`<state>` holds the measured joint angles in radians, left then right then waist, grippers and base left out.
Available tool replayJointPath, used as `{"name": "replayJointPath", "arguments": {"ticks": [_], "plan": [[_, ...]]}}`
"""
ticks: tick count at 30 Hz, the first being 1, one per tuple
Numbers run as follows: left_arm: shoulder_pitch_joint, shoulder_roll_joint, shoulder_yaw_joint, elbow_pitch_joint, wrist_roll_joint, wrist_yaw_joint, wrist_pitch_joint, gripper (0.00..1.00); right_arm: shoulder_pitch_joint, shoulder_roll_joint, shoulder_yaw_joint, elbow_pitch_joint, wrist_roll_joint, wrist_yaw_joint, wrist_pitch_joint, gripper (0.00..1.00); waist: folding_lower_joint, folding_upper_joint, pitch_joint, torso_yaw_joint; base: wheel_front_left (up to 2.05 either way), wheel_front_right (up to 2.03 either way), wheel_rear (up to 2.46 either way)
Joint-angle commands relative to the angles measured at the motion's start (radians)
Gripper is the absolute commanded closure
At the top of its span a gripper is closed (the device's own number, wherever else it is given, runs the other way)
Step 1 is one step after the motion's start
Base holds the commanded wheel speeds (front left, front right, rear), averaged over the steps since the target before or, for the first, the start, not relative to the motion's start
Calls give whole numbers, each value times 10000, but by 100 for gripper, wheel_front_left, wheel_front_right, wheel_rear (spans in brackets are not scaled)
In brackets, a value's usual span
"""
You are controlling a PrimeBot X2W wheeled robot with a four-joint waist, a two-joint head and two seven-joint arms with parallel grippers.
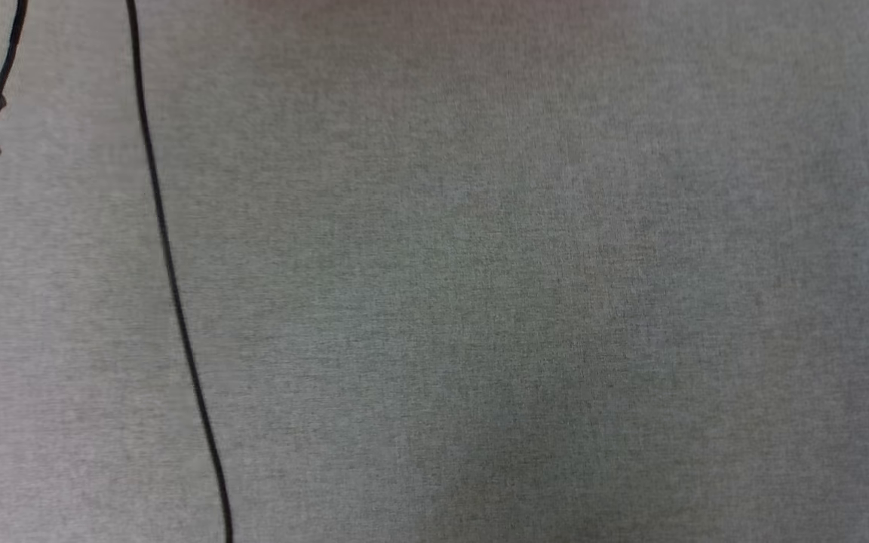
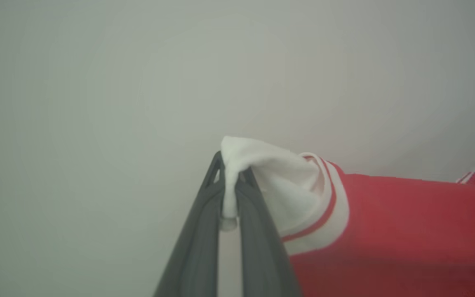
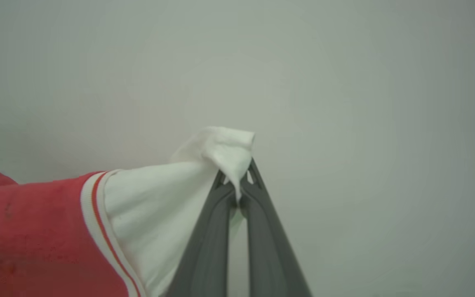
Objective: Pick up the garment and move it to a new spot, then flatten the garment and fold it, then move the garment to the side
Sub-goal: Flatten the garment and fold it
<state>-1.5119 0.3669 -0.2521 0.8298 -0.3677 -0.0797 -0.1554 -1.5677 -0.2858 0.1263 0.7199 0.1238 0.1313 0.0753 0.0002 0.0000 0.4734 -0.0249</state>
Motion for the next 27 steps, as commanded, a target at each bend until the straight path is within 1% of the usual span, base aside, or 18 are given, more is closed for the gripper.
{"name": "replayJointPath", "arguments": {"ticks": [1, 5, 8, 12, 15, 18, 19, 22, 25, 27], "plan": [[-106, -31, -25, 264, -56, -96, -131, 100, -161, 167, 92, 198, 73, -9, -148, 100, -2, 0, 240, -104, 0, 0, 0], [-124, -221, -112, 1224, -218, -250, -470, 100, -294, 643, 503, 1107, 302, -10, -597, 100, -2, 0, 518, -190, 0, 0, 0], [120, -377, -151, 1849, -404, -356, -642, 100, -112, 954, 906, 1707, 587, -10, -915, 100, -2, 0, 653, -201, 0, 0, 0], [562, -625, -323, 2433, -623, -468, -817, 100, 476, 1319, 1468, 2349, 1180, -9, -1154, 100, -2, 0, 741, -148, 0, 0, 0], [1083, -844, -364, 2807, -954, -491, -885, 100, 1107, 1478, 1875, 2700, 1643, -10, -1225, 100, -2, 0, 702, -76, 0, 0, 0], [1764, -1102, -362, 2919, -1453, -509, -955, 100, 1959, 1677, 2368, 2850, 2116, -9, -1268, 100, -2, 0, 575, -26, 0, 0, 0], [2062, -1143, -496, 2872, -1487, -513, -958, 100, 2303, 1720, 2509, 2829, 2330, -9, -1353, 100, -2, 0, 491, -1, 0, 0, 0], [3030, -1112, -694, 2632, -1899, -504, -1040, 100, 3366, 1764, 2938, 2670, 2873, -9, -1549, 100, -2, 0, 195, 4, 0, 0, 0], [4065, -1041, -868, 2190, -2275, -505, -1076, 100, 4469, 1584, 3369, 2362, 3386, -10, -1690, 100, -2, 0, -141, 48, 0, 0, 0], [4873, -982, -797, 1980, -2641, -505, -1095, 100, 5228, 1397, 3634, 2065, 3692, -9, -1844, 100, -2, 0, -451, 24, 0, 0, 0]]}}
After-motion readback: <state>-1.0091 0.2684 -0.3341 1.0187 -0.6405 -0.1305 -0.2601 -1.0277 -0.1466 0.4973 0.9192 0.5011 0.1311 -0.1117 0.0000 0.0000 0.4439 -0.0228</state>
